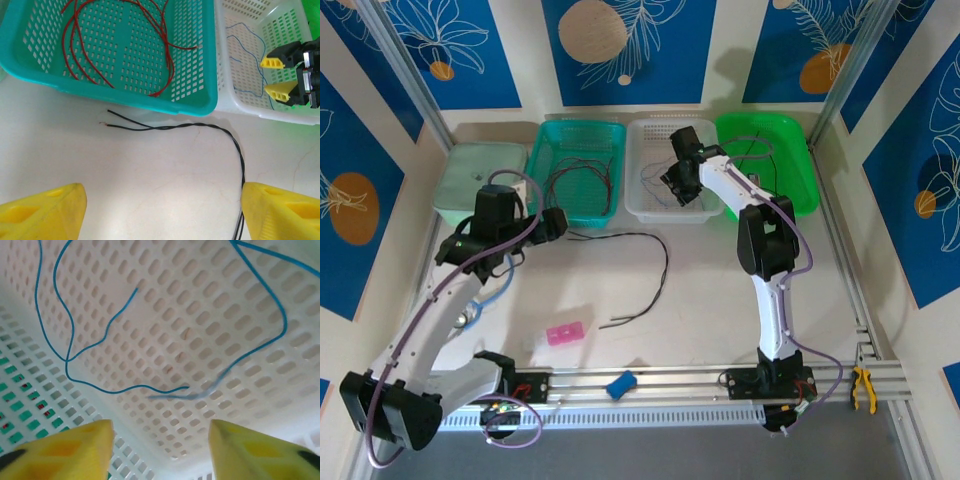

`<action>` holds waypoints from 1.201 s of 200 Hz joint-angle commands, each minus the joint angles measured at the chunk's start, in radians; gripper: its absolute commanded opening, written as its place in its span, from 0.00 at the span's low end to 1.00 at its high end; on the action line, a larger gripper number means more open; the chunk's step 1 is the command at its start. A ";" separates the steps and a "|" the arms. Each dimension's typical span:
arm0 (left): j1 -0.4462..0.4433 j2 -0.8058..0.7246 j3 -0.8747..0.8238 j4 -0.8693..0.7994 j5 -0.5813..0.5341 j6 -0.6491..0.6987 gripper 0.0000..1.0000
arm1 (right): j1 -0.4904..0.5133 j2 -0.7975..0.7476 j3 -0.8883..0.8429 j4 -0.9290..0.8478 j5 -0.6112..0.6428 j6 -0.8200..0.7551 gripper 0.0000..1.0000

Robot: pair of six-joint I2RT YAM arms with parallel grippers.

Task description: Untangle the cables

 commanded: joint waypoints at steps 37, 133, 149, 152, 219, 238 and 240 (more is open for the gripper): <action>-0.016 -0.069 0.036 -0.183 -0.052 0.038 0.80 | 0.027 -0.120 0.109 -0.114 0.091 -0.099 0.85; -0.079 -0.172 -0.022 -0.278 0.041 -0.070 0.79 | 0.258 -0.707 -0.437 0.147 0.079 -0.776 0.84; -0.101 -0.193 -0.046 -0.259 0.036 -0.082 0.79 | 0.339 -0.785 -0.548 0.161 0.050 -0.858 0.82; -0.105 -0.196 -0.051 -0.253 0.033 -0.084 0.79 | 0.356 -0.796 -0.565 0.161 0.045 -0.872 0.82; -0.131 -0.241 -0.083 -0.238 0.015 -0.104 0.80 | 0.719 -0.791 -0.775 0.114 0.063 -1.227 0.72; -0.129 -0.240 -0.045 -0.293 0.003 -0.078 0.82 | 0.773 -0.764 -0.798 0.107 -0.048 -1.404 0.70; -0.129 -0.238 -0.040 -0.300 0.003 -0.075 0.82 | 0.776 -0.762 -0.801 0.107 -0.054 -1.421 0.69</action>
